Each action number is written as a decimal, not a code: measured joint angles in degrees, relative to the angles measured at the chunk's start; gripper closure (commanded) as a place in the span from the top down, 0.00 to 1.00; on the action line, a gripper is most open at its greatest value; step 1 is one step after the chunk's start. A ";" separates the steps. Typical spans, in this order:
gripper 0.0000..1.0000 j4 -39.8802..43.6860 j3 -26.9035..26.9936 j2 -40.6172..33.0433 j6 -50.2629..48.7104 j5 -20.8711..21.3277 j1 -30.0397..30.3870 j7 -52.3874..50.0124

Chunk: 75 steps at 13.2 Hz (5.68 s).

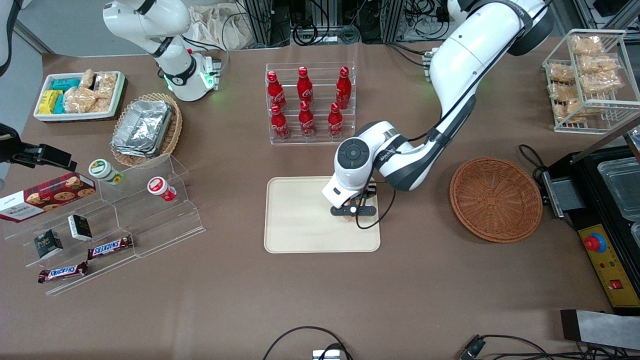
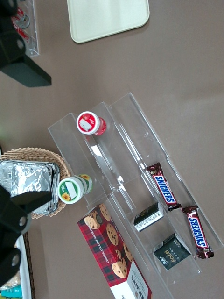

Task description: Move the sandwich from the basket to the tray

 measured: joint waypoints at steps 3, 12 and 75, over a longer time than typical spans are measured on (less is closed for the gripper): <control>0.34 0.01 0.02 0.47 0.00 0.03 0.00 -0.16; 1.00 0.22 -0.04 1.34 -0.01 3.85 -0.07 -3.48; 1.00 2.40 24.53 -44.57 -34.97 -23.49 19.43 49.31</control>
